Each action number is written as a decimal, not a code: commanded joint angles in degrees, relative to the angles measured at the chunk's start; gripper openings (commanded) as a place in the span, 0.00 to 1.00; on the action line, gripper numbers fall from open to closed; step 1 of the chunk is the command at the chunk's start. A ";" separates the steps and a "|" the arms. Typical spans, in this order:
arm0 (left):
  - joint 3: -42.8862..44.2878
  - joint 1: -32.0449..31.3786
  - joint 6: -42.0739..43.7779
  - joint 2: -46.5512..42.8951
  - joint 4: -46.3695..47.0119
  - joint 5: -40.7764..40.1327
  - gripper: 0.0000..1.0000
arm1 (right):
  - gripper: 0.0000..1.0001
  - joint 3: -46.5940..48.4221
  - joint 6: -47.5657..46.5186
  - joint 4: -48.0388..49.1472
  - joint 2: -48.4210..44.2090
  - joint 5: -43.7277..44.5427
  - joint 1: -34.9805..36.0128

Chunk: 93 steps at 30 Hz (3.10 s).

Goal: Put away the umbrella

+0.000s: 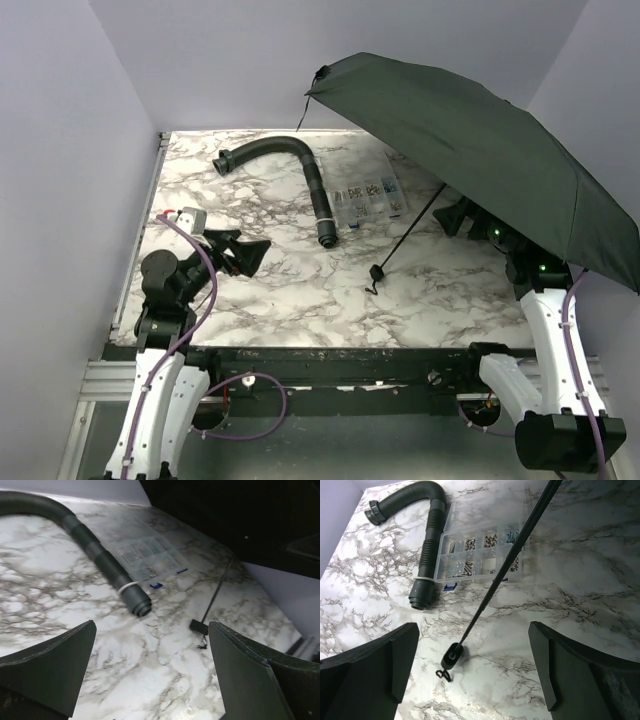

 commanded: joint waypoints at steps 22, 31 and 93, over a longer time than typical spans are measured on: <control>16.85 -27.07 -5.64 46.75 25.59 7.98 0.98 | 1.00 -8.01 -22.98 -3.36 -1.36 -25.32 -5.75; 48.44 -31.82 -5.11 79.75 25.92 16.49 0.97 | 1.00 -9.80 -19.02 -0.22 -0.46 -25.08 -9.31; 50.35 -46.83 -14.30 59.70 30.48 -31.79 0.00 | 0.93 23.11 11.71 12.34 19.48 -46.99 16.45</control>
